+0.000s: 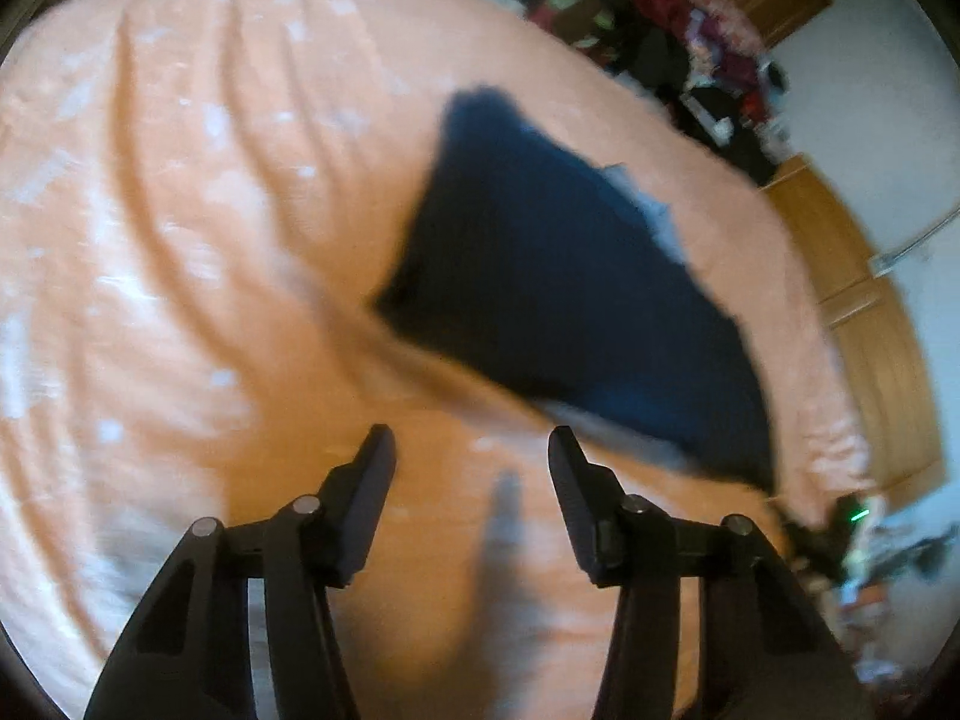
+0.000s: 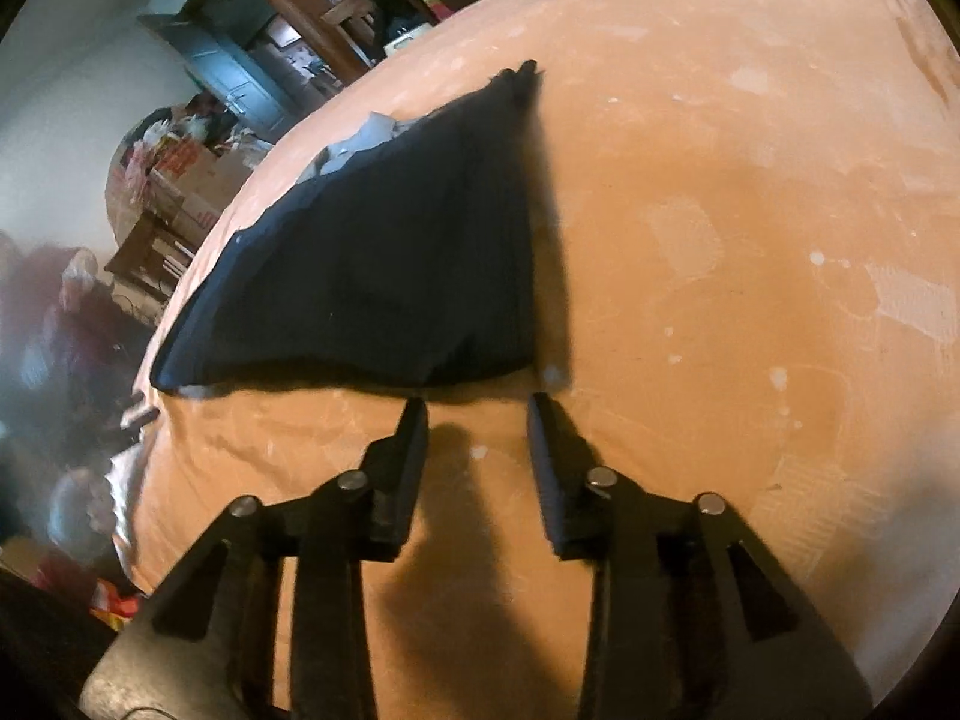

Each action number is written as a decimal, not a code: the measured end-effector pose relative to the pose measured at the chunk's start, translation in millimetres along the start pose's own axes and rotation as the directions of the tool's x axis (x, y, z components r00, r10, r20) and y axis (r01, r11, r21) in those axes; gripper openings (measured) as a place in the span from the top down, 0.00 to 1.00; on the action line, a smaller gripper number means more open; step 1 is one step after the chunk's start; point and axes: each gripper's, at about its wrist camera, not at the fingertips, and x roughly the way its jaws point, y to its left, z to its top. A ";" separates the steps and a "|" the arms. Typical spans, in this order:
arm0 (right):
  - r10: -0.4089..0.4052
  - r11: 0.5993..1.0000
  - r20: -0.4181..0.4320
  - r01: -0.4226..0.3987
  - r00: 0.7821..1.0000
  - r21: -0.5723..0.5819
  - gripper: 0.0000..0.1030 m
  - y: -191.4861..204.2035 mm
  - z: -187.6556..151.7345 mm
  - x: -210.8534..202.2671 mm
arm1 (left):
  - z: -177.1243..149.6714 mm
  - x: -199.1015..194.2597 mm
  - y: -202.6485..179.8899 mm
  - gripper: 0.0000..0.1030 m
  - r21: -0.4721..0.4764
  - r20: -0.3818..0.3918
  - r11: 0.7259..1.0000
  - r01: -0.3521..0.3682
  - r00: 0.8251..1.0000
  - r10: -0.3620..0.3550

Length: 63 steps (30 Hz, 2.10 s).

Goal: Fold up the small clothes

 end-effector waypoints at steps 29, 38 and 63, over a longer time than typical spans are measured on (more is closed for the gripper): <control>0.062 0.998 0.043 -0.063 0.997 0.011 0.64 -7.5 -4.3 0.3 | 11.9 11.3 22.9 0.55 -0.214 0.110 0.973 0.091 0.992 -0.068; 0.086 0.996 0.047 -0.087 0.995 0.022 0.63 -9.4 -5.2 -0.3 | 28.6 10.5 -8.2 0.59 -0.069 0.257 0.997 -0.041 0.965 0.058; -0.158 0.952 0.032 0.161 0.987 -0.260 0.26 87.1 -2.6 -23.3 | 46.8 55.8 -33.0 0.47 0.142 0.212 0.882 -0.450 0.884 0.417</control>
